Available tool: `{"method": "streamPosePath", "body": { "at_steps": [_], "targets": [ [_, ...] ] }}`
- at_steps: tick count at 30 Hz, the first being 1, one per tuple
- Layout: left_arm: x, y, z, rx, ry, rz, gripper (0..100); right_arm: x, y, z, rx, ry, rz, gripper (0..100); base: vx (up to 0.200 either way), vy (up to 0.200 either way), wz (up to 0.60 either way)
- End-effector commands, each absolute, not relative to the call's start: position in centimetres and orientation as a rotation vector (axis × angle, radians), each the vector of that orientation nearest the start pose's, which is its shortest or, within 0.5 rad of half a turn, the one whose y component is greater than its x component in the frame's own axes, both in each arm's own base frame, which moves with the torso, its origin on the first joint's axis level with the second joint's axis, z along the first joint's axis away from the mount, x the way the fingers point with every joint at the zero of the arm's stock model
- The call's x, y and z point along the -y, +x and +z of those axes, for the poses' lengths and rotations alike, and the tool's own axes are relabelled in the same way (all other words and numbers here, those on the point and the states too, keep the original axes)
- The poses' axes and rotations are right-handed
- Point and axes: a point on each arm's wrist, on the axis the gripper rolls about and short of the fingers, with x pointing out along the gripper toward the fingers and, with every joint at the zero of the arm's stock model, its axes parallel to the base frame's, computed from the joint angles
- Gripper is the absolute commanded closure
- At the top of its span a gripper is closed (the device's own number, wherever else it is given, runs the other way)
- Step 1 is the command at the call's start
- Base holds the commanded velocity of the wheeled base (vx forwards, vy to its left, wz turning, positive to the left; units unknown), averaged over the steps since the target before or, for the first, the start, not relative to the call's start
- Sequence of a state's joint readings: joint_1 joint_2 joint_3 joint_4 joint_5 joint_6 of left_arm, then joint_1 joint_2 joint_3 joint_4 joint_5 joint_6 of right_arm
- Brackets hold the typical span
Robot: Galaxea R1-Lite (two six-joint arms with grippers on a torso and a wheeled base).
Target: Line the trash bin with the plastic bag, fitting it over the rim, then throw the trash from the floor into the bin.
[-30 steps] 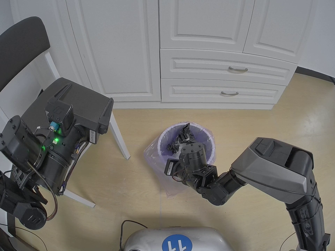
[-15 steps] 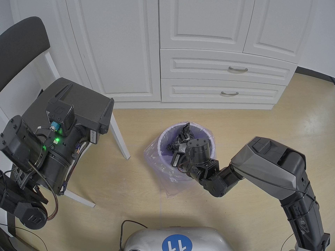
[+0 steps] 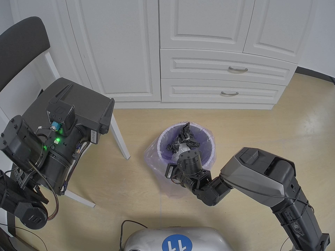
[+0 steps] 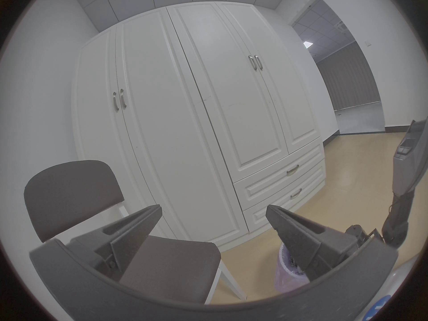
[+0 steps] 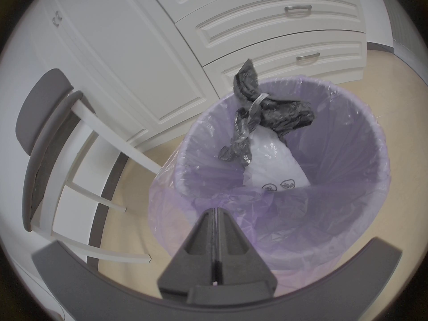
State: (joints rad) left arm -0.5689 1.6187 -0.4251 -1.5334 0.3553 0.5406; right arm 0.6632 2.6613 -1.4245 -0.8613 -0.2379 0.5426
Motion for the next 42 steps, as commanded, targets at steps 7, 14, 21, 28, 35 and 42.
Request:
{"method": "streamPosePath", "body": {
  "at_steps": [7,14,21,28,35,42],
  "targets": [
    [12.5,21.0,19.8,0.351,0.382,-0.123,0,-30.0,38.6,-3.6,-0.438,0.365,0.321,100,0.000,0.000,0.00],
    [12.5,21.0,19.8,0.350,0.383,-0.123,0,-28.2,39.6,-0.1,-0.377,0.399,0.294,100,0.000,0.000,0.00],
    [12.5,21.1,19.7,0.344,0.385,-0.124,0,-25.4,39.4,3.9,-0.319,0.365,0.281,100,0.000,0.000,0.00],
    [11.8,21.8,19.4,0.328,0.390,-0.088,0,-21.5,37.9,8.7,-0.197,0.273,0.277,0,0.000,0.000,0.00],
    [10.9,22.6,18.5,0.273,0.347,-0.026,0,-15.8,33.1,11.1,-0.019,0.065,0.394,0,0.000,0.000,0.00],
    [8.8,23.0,18.6,0.260,0.321,0.054,0,-11.8,28.8,10.5,0.062,-0.100,0.404,0,0.000,0.000,0.00]
  ]
}}
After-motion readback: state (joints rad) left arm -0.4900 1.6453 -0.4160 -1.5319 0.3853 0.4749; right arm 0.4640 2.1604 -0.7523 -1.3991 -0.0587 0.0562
